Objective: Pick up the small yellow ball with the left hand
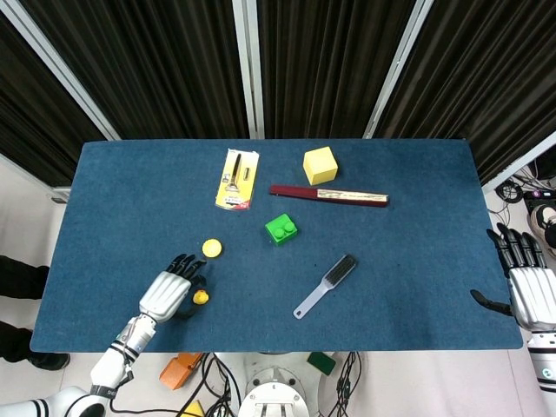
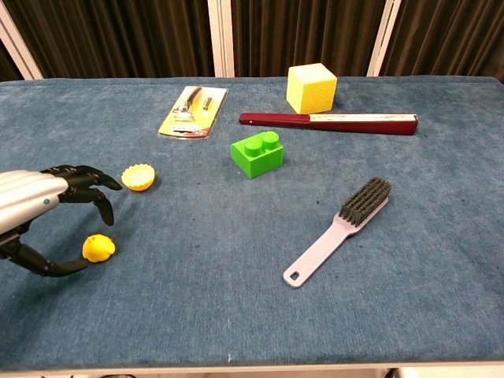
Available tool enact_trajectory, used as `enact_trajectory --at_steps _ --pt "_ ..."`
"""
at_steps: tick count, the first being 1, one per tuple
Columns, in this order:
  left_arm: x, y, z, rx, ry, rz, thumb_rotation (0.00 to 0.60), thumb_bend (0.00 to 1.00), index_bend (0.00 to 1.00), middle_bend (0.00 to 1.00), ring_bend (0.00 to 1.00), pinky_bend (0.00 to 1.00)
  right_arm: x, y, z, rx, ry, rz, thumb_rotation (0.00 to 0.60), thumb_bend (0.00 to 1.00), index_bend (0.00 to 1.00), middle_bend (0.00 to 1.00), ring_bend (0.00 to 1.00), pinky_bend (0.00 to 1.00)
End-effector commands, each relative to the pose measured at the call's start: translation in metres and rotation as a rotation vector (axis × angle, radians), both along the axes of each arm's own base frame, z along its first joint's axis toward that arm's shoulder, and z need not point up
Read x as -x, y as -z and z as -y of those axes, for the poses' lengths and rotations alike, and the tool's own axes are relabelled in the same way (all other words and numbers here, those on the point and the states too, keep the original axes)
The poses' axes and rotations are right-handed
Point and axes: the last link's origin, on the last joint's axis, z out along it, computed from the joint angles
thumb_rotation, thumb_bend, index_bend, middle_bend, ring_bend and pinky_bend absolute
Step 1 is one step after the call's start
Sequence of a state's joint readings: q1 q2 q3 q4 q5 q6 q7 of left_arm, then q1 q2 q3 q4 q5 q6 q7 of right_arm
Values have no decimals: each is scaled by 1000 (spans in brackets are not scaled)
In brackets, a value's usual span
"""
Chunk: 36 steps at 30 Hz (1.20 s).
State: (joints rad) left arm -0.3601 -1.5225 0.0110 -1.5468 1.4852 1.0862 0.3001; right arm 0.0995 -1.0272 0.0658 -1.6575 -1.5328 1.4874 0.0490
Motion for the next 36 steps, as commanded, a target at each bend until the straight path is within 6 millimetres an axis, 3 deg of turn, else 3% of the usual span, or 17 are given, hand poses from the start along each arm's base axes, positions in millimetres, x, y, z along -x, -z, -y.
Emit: enact_trajectory --at_steps 1,9,15,23,28,36 --pt "1 2 0 5 -4 -3 600 266 401 104 20 0 0 0 0 0 2 -1 600 224 0 0 0 13" --pt "2 3 -3 -11 -9 11 600 377 528 141 28 0 0 0 -1 1 2 -4 600 224 0 0 0 13" --pt "-2 -10 -15 -64 0 35 600 398 542 150 33 0 -1 0 -2 1 1 -2 600 224 0 0 0 13" --pt "-35 -26 -59 -111 36 96 600 392 542 150 33 0 -1 2 -1 -3 -3 0 600 224 0 0 0 13" --pt "-54 -18 -85 -106 53 90 600 391 542 150 33 0 2 1 -1 -2 4 2 600 224 0 0 0 13" --pt "-59 -3 -113 -83 -9 20 600 373 534 150 28 0 8 -1 -3 3 19 9 600 224 0 0 0 13"
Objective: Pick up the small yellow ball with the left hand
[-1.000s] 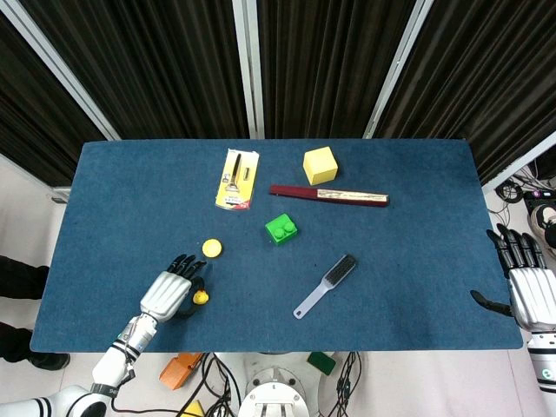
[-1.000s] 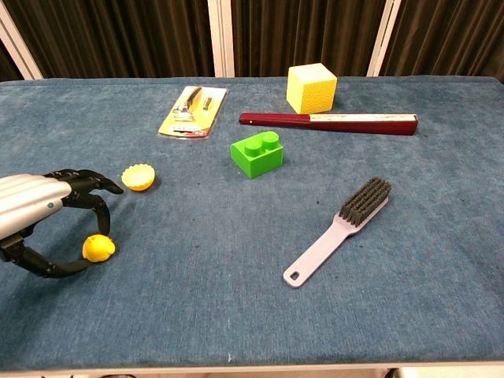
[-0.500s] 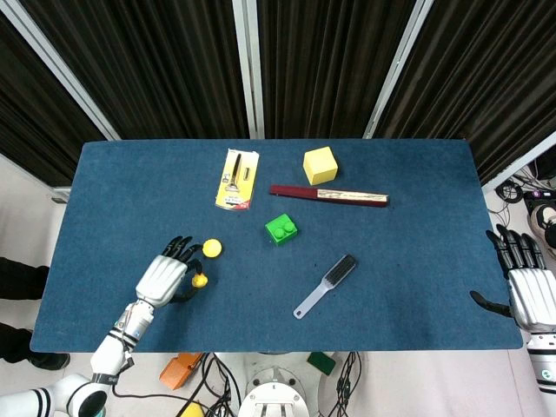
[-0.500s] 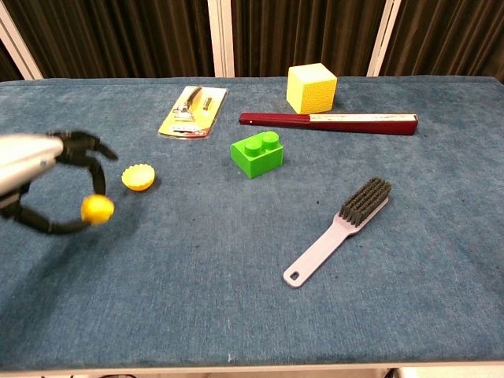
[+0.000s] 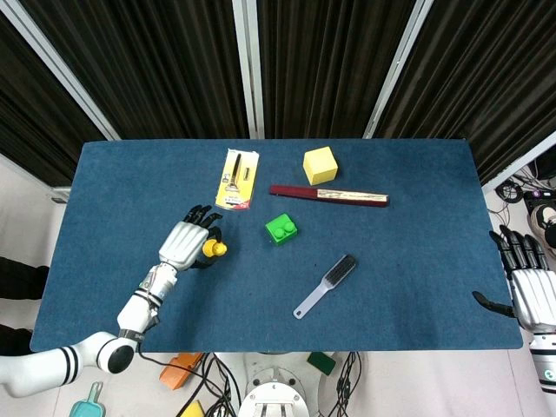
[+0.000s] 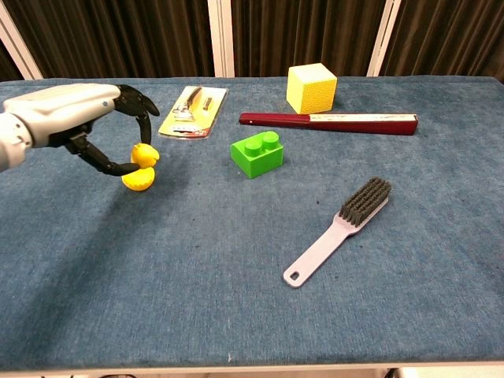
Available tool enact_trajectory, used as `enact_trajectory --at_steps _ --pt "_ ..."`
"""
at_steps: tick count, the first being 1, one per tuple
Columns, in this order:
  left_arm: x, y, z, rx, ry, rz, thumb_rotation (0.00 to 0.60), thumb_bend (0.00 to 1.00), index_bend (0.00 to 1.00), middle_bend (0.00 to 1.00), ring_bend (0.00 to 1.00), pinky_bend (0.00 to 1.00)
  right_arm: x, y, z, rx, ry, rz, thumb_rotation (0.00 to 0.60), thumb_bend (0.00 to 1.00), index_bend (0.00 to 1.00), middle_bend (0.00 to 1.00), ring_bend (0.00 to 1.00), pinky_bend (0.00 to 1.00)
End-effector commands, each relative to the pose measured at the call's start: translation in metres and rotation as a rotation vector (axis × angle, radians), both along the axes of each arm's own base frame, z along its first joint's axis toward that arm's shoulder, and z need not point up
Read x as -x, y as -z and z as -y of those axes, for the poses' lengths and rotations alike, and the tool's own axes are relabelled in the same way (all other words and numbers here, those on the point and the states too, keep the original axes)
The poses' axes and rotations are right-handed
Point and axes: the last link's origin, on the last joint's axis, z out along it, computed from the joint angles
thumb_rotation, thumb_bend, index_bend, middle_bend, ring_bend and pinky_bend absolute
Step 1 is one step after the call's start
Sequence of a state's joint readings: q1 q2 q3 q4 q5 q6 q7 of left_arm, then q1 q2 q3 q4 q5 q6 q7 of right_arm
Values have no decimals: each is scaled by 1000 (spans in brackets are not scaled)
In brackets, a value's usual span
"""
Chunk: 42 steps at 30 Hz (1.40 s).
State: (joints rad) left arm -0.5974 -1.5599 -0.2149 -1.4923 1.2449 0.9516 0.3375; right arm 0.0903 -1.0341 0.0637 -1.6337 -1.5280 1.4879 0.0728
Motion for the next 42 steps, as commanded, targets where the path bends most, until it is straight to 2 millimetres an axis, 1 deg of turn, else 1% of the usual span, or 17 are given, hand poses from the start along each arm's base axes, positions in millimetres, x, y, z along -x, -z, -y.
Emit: enact_trajectory --at_steps 1,7,15,20,28,31,34,39,42 --pt "-2 6 -11 11 -26 -36 600 372 531 150 27 0 2 0 -1 1 6 2 600 224 0 0 0 13" --pt "4 10 -13 19 -65 -69 600 369 511 149 23 0 4 0 0 -1 8 7 600 224 0 0 0 13" --pt "10 10 -13 17 -83 -88 600 364 491 149 23 0 3 0 0 -1 6 5 600 224 0 0 0 13" --pt "11 11 -12 26 -86 -85 600 356 405 146 22 0 2 1 -1 0 5 3 600 224 0 0 0 13" --pt "12 11 -11 28 -82 -86 600 354 367 139 18 0 0 0 -2 3 5 -1 600 224 0 0 0 13" --pt "12 2 -10 0 -85 -55 600 349 367 138 18 0 0 0 -2 5 5 -1 600 224 0 0 0 13" --pt "15 -16 -8 -61 -93 -8 600 349 354 139 18 0 0 -1 -2 4 6 -3 600 224 0 0 0 13" --pt "37 -56 0 -181 -137 75 600 321 311 138 22 0 1 0 -2 -2 12 -1 600 224 0 0 0 13" --pt "57 -77 11 -253 -155 84 600 299 297 138 23 0 1 1 -1 -3 13 2 600 224 0 0 0 13"
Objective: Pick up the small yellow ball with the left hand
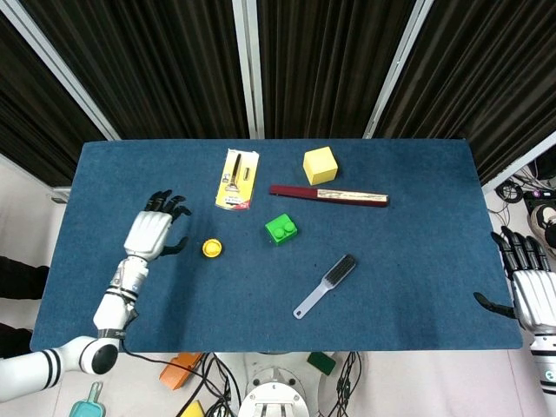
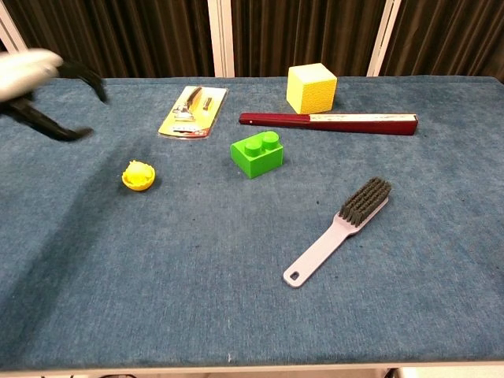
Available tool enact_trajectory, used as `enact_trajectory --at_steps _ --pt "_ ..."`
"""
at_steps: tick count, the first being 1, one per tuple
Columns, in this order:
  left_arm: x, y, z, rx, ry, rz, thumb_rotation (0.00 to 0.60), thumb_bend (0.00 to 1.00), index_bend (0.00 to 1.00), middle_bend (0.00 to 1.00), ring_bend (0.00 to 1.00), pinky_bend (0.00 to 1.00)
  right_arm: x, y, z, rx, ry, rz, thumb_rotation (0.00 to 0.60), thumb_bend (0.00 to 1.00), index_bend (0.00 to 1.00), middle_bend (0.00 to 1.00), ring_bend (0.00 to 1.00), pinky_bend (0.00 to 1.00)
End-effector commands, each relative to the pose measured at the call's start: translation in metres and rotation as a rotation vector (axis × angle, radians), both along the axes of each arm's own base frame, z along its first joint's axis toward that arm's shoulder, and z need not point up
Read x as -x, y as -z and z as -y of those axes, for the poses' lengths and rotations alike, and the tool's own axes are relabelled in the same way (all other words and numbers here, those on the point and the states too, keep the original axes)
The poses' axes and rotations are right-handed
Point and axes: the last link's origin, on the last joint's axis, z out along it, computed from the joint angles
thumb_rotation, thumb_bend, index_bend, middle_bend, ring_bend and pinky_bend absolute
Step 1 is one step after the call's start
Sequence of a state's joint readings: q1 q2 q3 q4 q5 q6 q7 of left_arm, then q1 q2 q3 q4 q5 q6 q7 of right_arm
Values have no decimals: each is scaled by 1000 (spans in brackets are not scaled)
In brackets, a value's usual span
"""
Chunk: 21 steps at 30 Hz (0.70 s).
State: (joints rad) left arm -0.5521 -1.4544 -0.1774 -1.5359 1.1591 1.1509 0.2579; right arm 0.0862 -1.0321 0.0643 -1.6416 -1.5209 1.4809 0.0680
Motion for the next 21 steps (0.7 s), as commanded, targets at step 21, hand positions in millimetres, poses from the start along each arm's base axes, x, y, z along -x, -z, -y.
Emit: enact_trajectory --at_steps 21 --pt "111 -110 147 -255 -131 -46 600 260 296 138 27 0 -14 7 1 -22 -38 -11 600 224 0 0 0 13"
